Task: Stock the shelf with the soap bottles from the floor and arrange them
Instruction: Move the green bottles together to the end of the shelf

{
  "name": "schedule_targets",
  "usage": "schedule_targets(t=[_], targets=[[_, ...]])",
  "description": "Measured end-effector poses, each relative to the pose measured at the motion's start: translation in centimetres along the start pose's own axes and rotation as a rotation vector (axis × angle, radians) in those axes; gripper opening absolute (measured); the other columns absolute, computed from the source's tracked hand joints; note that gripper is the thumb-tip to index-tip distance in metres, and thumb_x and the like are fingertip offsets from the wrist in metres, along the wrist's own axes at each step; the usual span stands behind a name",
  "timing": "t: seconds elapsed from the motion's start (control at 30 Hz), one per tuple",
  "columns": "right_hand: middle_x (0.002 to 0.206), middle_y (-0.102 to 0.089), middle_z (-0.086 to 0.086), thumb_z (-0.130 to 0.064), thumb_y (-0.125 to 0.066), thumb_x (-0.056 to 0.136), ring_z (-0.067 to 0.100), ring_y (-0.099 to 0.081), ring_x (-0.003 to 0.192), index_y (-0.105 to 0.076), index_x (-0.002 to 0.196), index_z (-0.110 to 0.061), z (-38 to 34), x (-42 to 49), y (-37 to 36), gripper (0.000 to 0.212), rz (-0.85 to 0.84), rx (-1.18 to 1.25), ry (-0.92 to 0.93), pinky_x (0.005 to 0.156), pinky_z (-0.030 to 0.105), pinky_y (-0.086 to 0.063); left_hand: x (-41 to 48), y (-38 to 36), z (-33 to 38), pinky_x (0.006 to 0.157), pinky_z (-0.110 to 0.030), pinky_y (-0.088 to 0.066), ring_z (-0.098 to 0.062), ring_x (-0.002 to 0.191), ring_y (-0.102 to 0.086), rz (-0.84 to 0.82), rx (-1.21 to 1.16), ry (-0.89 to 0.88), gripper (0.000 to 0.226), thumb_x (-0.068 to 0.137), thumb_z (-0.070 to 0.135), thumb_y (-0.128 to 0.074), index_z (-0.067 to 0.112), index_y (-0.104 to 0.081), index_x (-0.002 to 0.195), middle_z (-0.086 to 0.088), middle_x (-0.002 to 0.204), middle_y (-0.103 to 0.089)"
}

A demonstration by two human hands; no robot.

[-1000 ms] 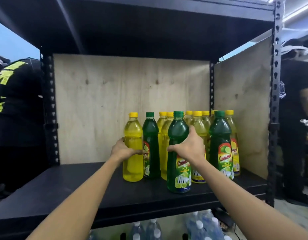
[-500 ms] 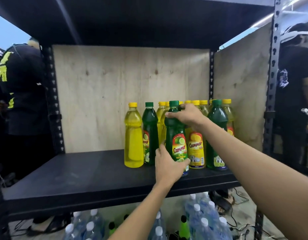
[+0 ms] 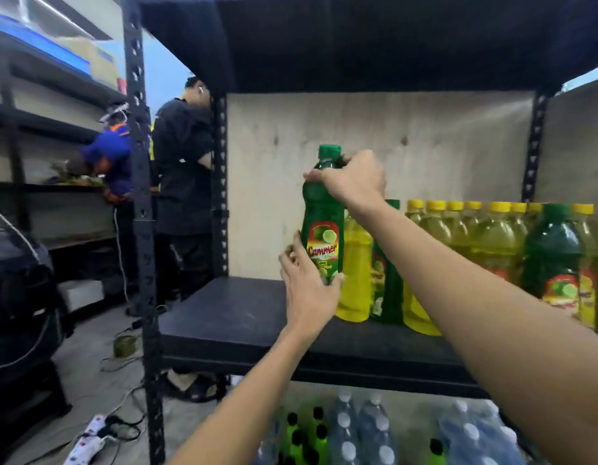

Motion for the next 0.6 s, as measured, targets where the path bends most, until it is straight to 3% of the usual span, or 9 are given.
schedule_targets(t=[0.1,0.2,0.33,0.47,0.6], targets=[[0.098,-0.074,0.004,-0.053,-0.087,0.059,0.023,-0.069,0.092,-0.073,0.095,-0.015,-0.3,1.7,-6.8,0.054,-0.050,0.054,-0.069,0.064,0.026,-0.043,4.2,2.4,-4.9,0.094,-0.051,-0.048,-0.032,0.124,-0.045,-0.019,0.237,0.077,0.117,0.072,0.050,-0.080,0.021,-0.004,0.155,-0.010,0.135,-0.037],[0.102,-0.073,0.006,-0.050,-0.088,0.062,0.025,-0.069,0.094,-0.072,0.098,-0.013,0.5,3.8,-13.4,0.053,-0.066,0.075,-0.092,0.067,0.026,-0.048,8.7,2.2,-9.7,0.099,-0.048,-0.048,-0.031,0.122,-0.051,-0.113,0.223,0.116,0.116,0.072,0.044,-0.084,0.013,-0.008,0.154,-0.011,0.136,-0.042],[0.104,-0.073,0.006,-0.048,-0.089,0.063,0.027,-0.070,0.093,-0.066,0.095,-0.012,2.4,6.9,-21.5,0.054,-0.082,0.081,-0.102,0.077,0.036,-0.060,13.8,0.2,-16.5,0.105,-0.048,-0.043,-0.031,0.127,-0.048,-0.152,0.219,0.143,0.113,0.074,0.039,-0.085,0.009,-0.010,0.153,-0.012,0.141,-0.040],[0.102,-0.071,0.004,-0.046,-0.091,0.060,0.025,-0.068,0.091,-0.055,0.084,-0.018,2.7,8.8,-26.9,0.052,-0.100,0.040,-0.045,0.064,0.030,-0.051,16.6,-0.9,-21.5,0.105,-0.045,-0.045,-0.030,0.122,-0.050,-0.110,0.207,0.210,0.106,0.071,0.039,-0.086,0.008,-0.020,0.148,-0.012,0.137,-0.042],[0.102,-0.071,0.003,-0.044,-0.090,0.060,0.022,-0.064,0.085,-0.052,0.082,-0.020,2.7,9.4,-29.9,0.050,-0.142,-0.001,-0.015,0.060,0.029,-0.044,17.6,-1.3,-24.2,0.107,-0.049,-0.042,-0.031,0.126,-0.048,-0.124,0.223,0.257,0.115,0.070,0.042,-0.086,0.011,-0.012,0.152,-0.012,0.139,-0.038]])
Point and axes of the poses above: each hand's wrist, its own x-axis towards the middle knuckle, its own y-axis out of the back of the hand, z = x × y, the point moved 8 cm from there along x, towards the middle knuckle
